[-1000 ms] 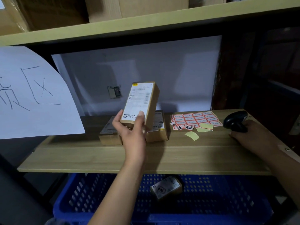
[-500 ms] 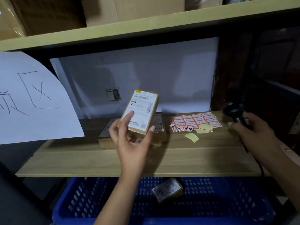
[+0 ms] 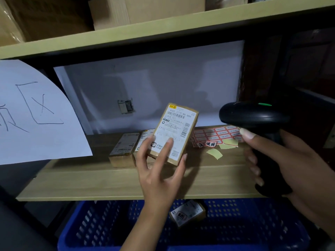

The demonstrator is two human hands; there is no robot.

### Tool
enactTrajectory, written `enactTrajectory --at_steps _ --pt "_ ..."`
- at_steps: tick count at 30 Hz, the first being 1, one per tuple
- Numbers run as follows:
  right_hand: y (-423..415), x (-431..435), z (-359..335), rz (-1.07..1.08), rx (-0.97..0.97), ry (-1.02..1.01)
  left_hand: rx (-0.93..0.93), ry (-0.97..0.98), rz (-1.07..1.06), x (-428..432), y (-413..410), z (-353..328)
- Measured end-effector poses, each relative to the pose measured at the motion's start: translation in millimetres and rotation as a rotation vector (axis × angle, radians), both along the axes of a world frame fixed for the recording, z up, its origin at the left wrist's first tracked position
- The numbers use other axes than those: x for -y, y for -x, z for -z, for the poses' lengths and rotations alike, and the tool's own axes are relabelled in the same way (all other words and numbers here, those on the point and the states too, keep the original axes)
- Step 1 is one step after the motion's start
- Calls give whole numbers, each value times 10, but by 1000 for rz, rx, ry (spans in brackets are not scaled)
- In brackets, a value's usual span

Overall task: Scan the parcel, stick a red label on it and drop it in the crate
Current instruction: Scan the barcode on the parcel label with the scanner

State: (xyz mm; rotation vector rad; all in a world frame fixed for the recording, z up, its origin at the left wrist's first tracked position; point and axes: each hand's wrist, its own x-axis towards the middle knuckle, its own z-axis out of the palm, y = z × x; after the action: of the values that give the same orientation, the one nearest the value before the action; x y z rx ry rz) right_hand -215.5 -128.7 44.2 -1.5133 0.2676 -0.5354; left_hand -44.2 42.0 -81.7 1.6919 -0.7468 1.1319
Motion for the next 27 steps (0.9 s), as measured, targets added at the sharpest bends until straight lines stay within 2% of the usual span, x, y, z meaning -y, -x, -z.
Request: enactTrajectory --at_steps 10,27 --pt "-58 -245 -95 -3 -21 -39 196 -116 -55 19 -29 78" --pt "-252 -513 28 -24 0 -304 274 -177 -132 41 -92 177"
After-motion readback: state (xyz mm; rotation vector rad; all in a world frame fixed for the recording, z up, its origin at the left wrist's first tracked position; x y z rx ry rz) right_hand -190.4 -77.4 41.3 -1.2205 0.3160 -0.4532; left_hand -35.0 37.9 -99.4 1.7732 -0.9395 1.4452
